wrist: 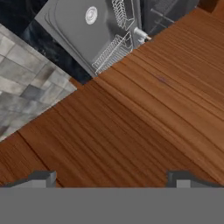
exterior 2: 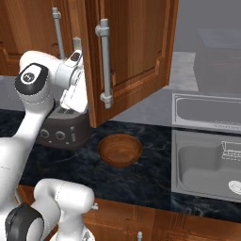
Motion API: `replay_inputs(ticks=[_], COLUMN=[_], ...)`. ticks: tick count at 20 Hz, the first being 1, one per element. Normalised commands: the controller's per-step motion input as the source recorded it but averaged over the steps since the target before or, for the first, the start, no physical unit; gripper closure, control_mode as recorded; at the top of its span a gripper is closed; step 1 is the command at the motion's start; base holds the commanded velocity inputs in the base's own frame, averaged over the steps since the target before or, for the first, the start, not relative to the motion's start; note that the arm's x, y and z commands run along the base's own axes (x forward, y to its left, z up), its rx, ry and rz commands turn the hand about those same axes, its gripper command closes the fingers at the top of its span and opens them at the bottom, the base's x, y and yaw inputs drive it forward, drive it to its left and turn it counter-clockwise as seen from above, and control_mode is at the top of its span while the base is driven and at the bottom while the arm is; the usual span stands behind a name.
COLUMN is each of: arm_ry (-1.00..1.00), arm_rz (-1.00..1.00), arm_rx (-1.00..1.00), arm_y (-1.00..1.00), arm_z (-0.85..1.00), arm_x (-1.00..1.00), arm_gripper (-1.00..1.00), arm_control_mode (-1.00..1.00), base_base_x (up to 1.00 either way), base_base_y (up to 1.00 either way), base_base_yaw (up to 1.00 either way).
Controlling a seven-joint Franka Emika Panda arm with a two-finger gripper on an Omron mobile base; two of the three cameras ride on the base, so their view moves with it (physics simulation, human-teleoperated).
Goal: Open the cabinet and setup a tea strainer by placing it in the bowl upright.
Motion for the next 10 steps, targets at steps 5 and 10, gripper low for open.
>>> replay_inputs(ticks=[5,10], arm_ry=[0.02,0.03], arm_rz=[-0.07,0.0], arm_rx=[0.0,0.06], arm_y=[-0.66,-0.71], arm_z=[0.07,-0.01], arm_x=[0.0,0.0], arm_gripper=[-1.0,-1.0], arm_control_mode=[-1.0,-1.0], base_base_x=[0.0,0.0], base_base_y=[0.0,0.0], base_base_yaw=[0.0,0.0])
